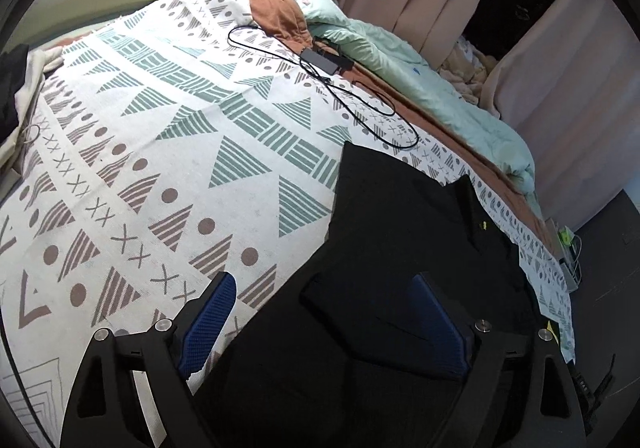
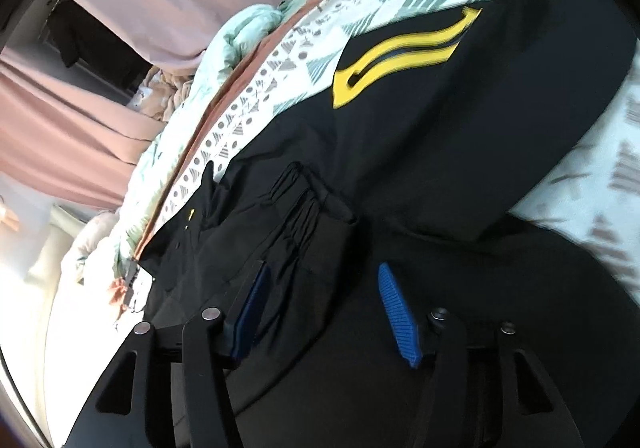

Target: Fold large clothes

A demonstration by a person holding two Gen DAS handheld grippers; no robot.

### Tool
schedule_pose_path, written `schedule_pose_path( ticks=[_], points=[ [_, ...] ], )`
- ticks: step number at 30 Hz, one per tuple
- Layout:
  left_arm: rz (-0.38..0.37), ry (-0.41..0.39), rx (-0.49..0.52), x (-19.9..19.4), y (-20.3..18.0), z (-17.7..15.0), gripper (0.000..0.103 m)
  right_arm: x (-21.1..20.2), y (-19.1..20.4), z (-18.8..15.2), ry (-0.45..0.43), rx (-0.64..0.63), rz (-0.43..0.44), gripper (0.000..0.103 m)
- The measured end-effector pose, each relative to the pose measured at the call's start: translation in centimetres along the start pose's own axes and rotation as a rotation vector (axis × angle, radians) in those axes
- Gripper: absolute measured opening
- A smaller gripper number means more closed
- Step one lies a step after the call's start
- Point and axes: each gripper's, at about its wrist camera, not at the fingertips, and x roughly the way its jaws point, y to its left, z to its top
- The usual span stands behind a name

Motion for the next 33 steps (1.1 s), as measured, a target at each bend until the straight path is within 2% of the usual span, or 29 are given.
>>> schedule_pose_path(
  ticks=[4,15,23,28,30,31,32,33],
  points=[
    [-0.013,0.013,0.017,-0.4,-0.8,-0.8,0.090,-2.5,-1.5,0.4,-0.025,0.044,0.023,0.057],
    [-0.029,0.020,0.102,-1.0,-3.6,-2.6,0.090,-6.8,-7.2,3.9,-0.102,0.100,-0.036,0.057],
    [-0.004,0.018,0.135,0.7,-4.8,-3.6,0.090,-7.4,-11.8,5.5,-0.150,0.192,-0.069,0.054],
    [0.000,0.054,0.150,2.4,-5.2,-4.1,0.090,-6.2,-12.6,6.4,-0.155,0.210,-0.068,0.053],
    [0.024,0.053,0.180,2.7,-5.4,-4.3,0.090,-5.9,-12.9,6.9,-0.160,0.202,-0.076,0.047],
    [0.033,0.050,0.192,2.7,-5.5,-4.3,0.090,-5.6,-13.1,7.2,-0.161,0.193,-0.082,0.033],
    [0.039,0.047,0.197,2.8,-5.5,-4.3,0.090,-5.3,-13.2,7.4,-0.159,0.183,-0.093,0.015],
    [0.042,0.046,0.196,2.8,-5.3,-4.3,0.090,-4.9,-13.2,7.5,-0.157,0.171,-0.106,0.009]
  ],
)
